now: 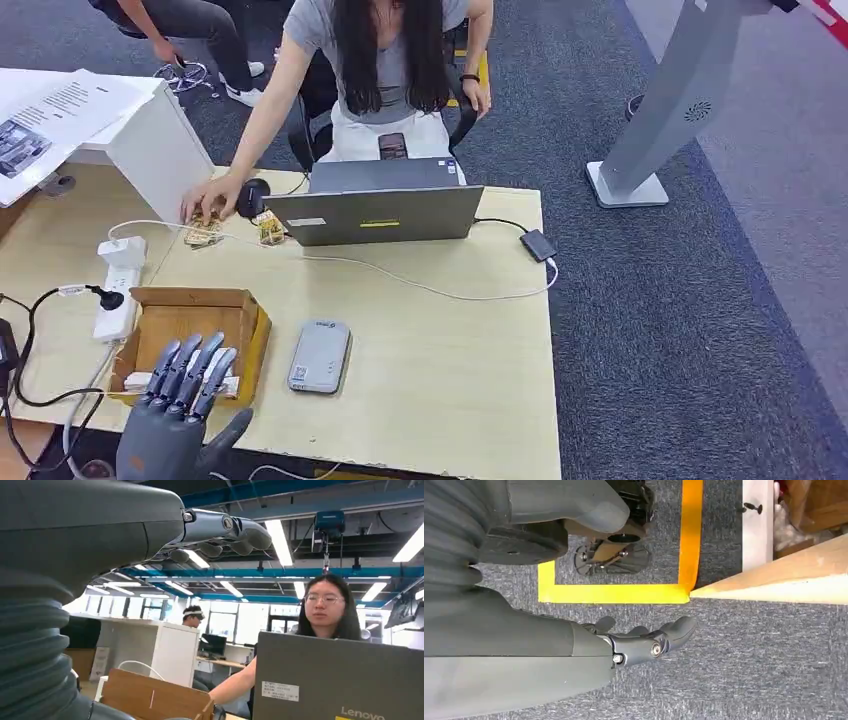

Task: Pass the card to the sensor for recognition and then transmit it.

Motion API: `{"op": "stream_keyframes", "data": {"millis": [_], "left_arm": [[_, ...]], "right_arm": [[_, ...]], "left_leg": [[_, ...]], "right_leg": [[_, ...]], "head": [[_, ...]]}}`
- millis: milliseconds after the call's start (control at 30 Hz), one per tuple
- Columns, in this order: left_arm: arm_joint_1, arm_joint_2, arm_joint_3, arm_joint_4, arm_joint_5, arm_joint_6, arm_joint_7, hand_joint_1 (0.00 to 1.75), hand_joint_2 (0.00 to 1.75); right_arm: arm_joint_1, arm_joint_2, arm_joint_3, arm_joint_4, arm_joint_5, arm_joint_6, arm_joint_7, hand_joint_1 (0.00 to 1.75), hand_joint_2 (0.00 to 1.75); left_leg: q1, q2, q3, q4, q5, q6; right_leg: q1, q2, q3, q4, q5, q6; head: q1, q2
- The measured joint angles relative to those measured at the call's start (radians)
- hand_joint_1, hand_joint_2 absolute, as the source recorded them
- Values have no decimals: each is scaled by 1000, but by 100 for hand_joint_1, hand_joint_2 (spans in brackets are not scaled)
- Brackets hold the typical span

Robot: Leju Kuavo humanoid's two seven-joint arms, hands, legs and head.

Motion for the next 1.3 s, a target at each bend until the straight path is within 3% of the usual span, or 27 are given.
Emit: {"op": "stream_keyframes", "data": {"millis": [167, 333, 400, 533, 633, 900, 1033, 1300], "left_arm": [[22, -7, 0, 0, 23, -17, 0, 0, 175], [85, -55, 21, 27, 55, -44, 7, 0, 175], [96, -91, 67, 56, 68, -73, -39, 0, 175], [84, -194, 232, 106, 65, -159, -211, 0, 175], [54, -262, 345, 146, 52, -201, -267, 0, 175], [-1, -351, 490, 210, 39, -219, -302, 0, 175], [-43, -382, 559, 236, 35, -216, -358, 0, 175], [-81, -409, 628, 270, 34, -216, -375, 0, 175]], "right_arm": [[2, 0, -1, 0, -8, -2, 0, 0, 175], [7, 0, -5, 0, -22, -11, 4, 0, 175], [7, 0, -5, 0, -28, -19, 8, 0, 175], [8, 0, -5, 0, -29, -19, 8, 0, 175], [8, 0, -5, 0, -28, -16, 8, 0, 175], [8, 0, -5, 0, -28, -16, 19, 0, 175], [8, 0, -2, 0, -23, -16, 20, 0, 175], [8, 0, 2, 0, -21, -16, 20, 0, 175]], "left_leg": [[0, 0, 0, 0, 0, 0], [0, 0, 0, 0, 0, 1], [0, 0, -1, 0, 0, 1], [0, 0, -1, 0, 0, 1], [0, -1, -1, 0, 0, 1], [0, -1, 0, 0, 0, 1], [0, -1, 0, 0, 0, 1], [0, -1, 0, 0, 0, 1]], "right_leg": [[0, 0, 0, 0, 0, 0], [0, 0, 0, 0, 0, 0], [0, 0, 0, 0, 0, 0], [0, 0, 0, 0, 0, 0], [0, -1, 0, 0, 0, 0], [0, -1, 1, 0, 0, 0], [0, -2, 1, 0, 0, 0], [0, -2, 1, 0, 0, 0]], "head": [[0, 0], [0, 0], [0, 0], [0, 0], [0, 0], [0, 0], [0, 0], [0, 0]]}}
